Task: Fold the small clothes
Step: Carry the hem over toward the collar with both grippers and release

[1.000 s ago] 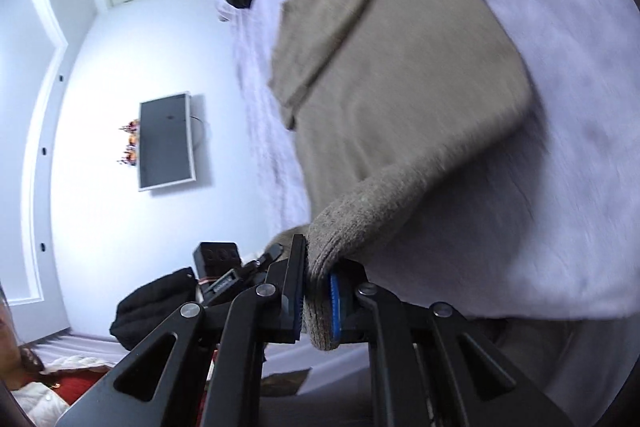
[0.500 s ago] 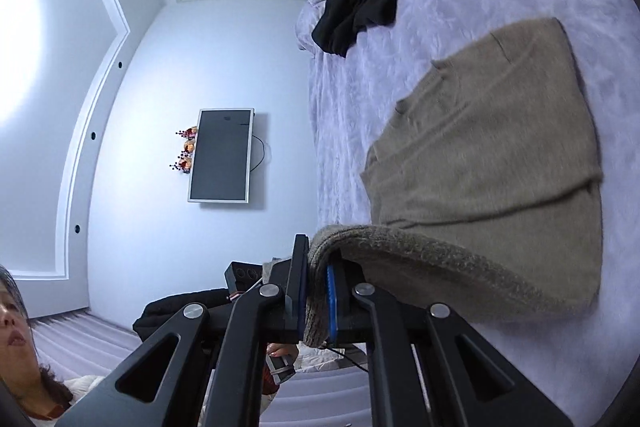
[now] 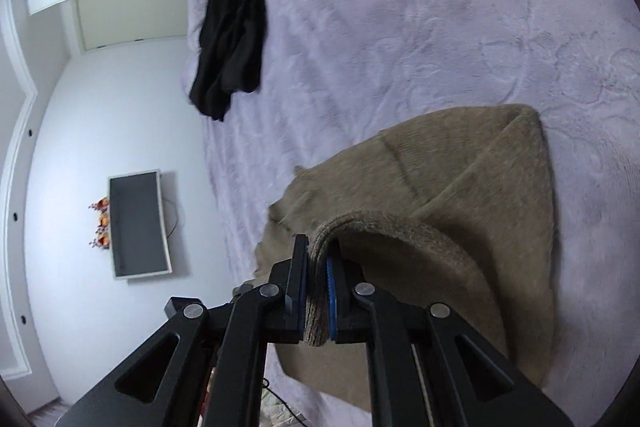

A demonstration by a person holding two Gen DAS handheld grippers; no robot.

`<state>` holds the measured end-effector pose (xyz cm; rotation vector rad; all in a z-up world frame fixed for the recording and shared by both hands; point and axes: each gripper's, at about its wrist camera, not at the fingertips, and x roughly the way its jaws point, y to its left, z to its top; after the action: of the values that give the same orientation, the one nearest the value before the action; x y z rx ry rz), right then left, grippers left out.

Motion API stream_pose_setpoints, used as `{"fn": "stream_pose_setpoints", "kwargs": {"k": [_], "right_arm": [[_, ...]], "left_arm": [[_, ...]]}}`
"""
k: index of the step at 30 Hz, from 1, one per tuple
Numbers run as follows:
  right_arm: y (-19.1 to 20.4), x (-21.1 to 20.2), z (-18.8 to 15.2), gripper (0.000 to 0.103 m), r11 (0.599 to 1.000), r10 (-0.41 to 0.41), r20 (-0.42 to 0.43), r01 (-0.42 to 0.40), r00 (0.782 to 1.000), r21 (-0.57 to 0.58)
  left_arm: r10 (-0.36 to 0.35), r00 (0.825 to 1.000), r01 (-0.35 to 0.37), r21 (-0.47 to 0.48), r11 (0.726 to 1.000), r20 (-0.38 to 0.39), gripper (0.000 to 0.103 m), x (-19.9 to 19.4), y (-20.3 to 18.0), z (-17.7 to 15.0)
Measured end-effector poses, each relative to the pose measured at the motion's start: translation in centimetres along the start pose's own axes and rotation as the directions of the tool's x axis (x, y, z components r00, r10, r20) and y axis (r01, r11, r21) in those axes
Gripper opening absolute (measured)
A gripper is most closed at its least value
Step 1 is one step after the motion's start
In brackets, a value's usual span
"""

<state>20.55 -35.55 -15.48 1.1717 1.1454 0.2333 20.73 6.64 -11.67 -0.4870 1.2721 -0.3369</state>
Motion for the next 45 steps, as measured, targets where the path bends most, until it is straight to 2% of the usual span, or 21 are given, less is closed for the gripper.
{"fn": "stream_pose_setpoints", "kwargs": {"k": [3,6,8,9,10,11,13,16,19,20,22,24,26,30,31,33,35,39,41,45], "right_arm": [[-1.3,1.0,0.6,0.009,0.998,-0.036,0.010,0.035,0.999,0.042],[-1.0,0.9,0.9,0.013,0.998,-0.050,0.017,0.049,0.999,0.039],[-0.2,0.1,1.1,0.015,0.999,-0.031,0.034,0.030,0.999,0.025],[0.3,-0.6,1.1,0.018,1.000,-0.022,0.034,0.022,0.999,0.013],[0.8,-1.1,1.1,0.027,1.000,-0.015,0.034,0.015,0.999,-0.001],[1.4,-1.8,1.0,0.042,1.000,-0.012,0.037,0.013,0.999,-0.017],[2.4,-3.5,0.9,0.059,0.998,-0.017,0.059,0.020,0.998,-0.052],[3.9,-5.4,0.1,0.058,0.986,-0.079,0.088,0.091,0.993,-0.138],[4.8,-5.1,-0.7,0.046,0.971,-0.106,0.039,0.111,0.994,-0.210],[5.1,-4.2,-0.9,0.046,0.963,-0.133,0.020,0.133,0.991,-0.234],[5.2,-2.1,-1.1,0.046,0.942,-0.200,-0.001,0.192,0.980,-0.274],[4.5,-0.1,-0.8,0.046,0.937,-0.243,-0.009,0.232,0.970,-0.261],[3.4,1.1,-0.3,0.046,0.929,-0.292,0.006,0.285,0.956,-0.237],[2.1,0.8,0.3,0.046,0.937,-0.281,0.033,0.282,0.959,-0.206],[2.1,0.4,0.3,0.046,0.934,-0.288,0.041,0.290,0.957,-0.207],[2.3,-0.6,0.2,0.046,0.929,-0.302,0.055,0.307,0.952,-0.208],[2.8,-1.9,-0.3,0.047,0.926,-0.305,0.066,0.312,0.950,-0.212],[3.7,-4.4,-2.8,0.050,0.925,-0.285,0.061,0.291,0.956,-0.243],[3.5,-5.2,-4.7,0.052,0.927,-0.281,0.049,0.285,0.958,-0.243],[1.8,-6.9,-9.5,0.052,0.930,-0.298,0.033,0.298,0.954,-0.217]], "left_arm": [[-0.010,1.000,0.009,-0.034,0.999,-0.030,0.019,1.1,0.9,0.3],[-0.013,0.999,0.012,-0.030,0.999,-0.046,0.019,1.0,0.8,0.5],[-0.014,0.999,0.014,-0.001,1.000,-0.052,0.032,0.1,0.1,0.4],[-0.012,0.999,0.013,0.023,1.000,-0.036,0.046,-0.7,-0.4,0.3],[-0.003,1.000,0.002,0.068,0.998,0.001,0.052,-1.8,-1.1,0.0],[0.002,1.000,-0.005,0.102,0.995,0.025,0.052,-2.7,-1.6,-0.3],[0.006,0.999,-0.012,0.143,0.990,0.038,0.052,-4.2,-2.3,-0.5],[0.063,0.997,-0.070,0.186,0.980,0.045,0.052,-4.9,-2.9,-1.0],[0.123,0.992,-0.123,0.256,0.959,0.016,0.052,-3.5,-3.5,-1.4],[0.149,0.989,-0.146,0.264,0.953,0.008,0.052,-2.7,-3.5,-1.4],[0.192,0.981,-0.187,0.244,0.952,0.002,0.052,-0.9,-3.2,-1.0],[0.217,0.976,-0.218,0.189,0.957,0.026,0.052,0.4,-2.6,-0.1],[0.204,0.978,-0.208,0.140,0.968,0.043,0.052,0.8,-1.9,0.8],[0.186,0.980,-0.194,0.115,0.974,0.073,0.052,0.0,-1.0,2.5],[0.209,0.973,-0.219,0.114,0.969,0.093,0.052,-0.6,-0.9,2.8],[0.289,0.950,-0.300,0.091,0.950,0.119,0.052,-1.7,0.0,3.2],[0.262,0.960,-0.269,0.068,0.961,0.101,0.052,-2.8,1.1,3.1],[0.263,0.962,-0.271,0.159,0.949,0.069,0.052,-5.2,1.2,0.3],[0.249,0.968,-0.249,0.197,0.948,0.026,0.052,-6.1,1.2,-2.0],[0.217,0.974,-0.201,0.185,0.962,-0.070,0.052,-7.2,2.4,-7.1]]}}
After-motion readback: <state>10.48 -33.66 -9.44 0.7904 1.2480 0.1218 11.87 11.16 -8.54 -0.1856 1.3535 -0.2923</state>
